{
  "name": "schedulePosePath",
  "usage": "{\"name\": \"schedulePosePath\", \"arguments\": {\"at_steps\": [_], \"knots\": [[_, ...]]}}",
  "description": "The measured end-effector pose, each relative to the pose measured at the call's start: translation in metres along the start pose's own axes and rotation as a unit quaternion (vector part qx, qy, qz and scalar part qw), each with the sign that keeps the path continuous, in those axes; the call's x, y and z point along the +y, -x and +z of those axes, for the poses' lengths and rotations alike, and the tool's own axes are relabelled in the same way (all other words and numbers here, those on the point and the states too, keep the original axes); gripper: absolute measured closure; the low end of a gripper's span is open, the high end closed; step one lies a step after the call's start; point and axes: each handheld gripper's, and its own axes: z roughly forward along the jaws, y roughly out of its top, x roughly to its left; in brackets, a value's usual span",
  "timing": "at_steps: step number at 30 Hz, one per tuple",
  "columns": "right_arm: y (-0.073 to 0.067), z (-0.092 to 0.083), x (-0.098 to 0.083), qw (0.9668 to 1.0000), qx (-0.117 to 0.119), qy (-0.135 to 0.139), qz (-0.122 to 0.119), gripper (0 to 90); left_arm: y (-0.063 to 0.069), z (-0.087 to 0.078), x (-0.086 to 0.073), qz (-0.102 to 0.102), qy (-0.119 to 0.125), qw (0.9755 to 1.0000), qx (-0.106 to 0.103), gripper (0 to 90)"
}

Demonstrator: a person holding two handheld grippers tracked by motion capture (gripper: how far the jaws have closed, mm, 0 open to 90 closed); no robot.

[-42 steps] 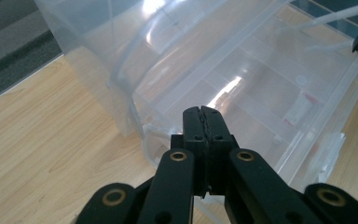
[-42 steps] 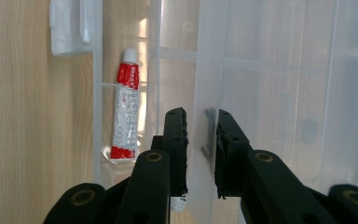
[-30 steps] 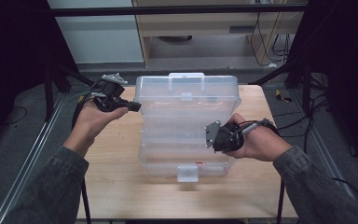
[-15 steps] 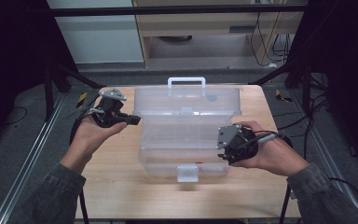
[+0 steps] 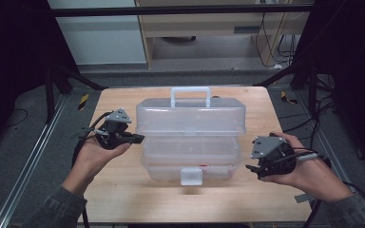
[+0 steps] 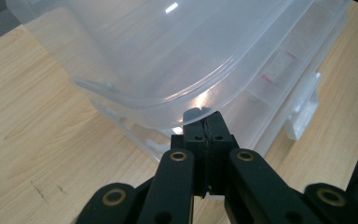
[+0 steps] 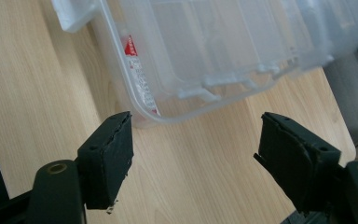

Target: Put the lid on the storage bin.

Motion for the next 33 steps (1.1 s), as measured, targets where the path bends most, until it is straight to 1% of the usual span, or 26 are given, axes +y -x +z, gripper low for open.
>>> {"name": "schedulePosePath", "arguments": {"at_steps": [4,8,12,17,20,25,27,33], "knots": [[0.003,-0.001,-0.010,0.9999,-0.005,-0.006,0.010,25.4,0.007,0.003,-0.008,0.006,-0.002,1.0000,0.000,89.7],[0.005,0.001,-0.018,0.9997,-0.007,-0.011,0.020,24.4,0.009,0.004,-0.014,0.006,0.001,1.0000,0.002,89.7],[0.006,0.003,-0.021,0.9994,-0.014,-0.015,0.026,22.9,0.012,0.004,-0.019,0.008,0.004,0.9999,0.004,89.7],[0.010,0.008,-0.026,0.9990,-0.021,-0.021,0.034,22.2,0.013,0.006,-0.025,0.007,0.008,0.9999,0.001,89.7],[0.013,0.013,-0.029,0.9983,-0.026,-0.026,0.045,21.8,0.015,0.008,-0.029,0.011,0.005,0.9999,0.002,89.7],[0.019,0.020,-0.038,0.9968,-0.037,-0.031,0.063,21.3,0.017,0.012,-0.036,0.007,0.001,1.0000,-0.003,89.7],[0.022,0.022,-0.041,0.9962,-0.038,-0.032,0.072,21.2,0.018,0.014,-0.037,0.008,-0.005,0.9999,-0.005,89.7],[0.025,0.026,-0.048,0.9952,-0.043,-0.032,0.082,20.9,0.017,0.013,-0.039,0.010,-0.003,0.9999,-0.005,89.8]]}}
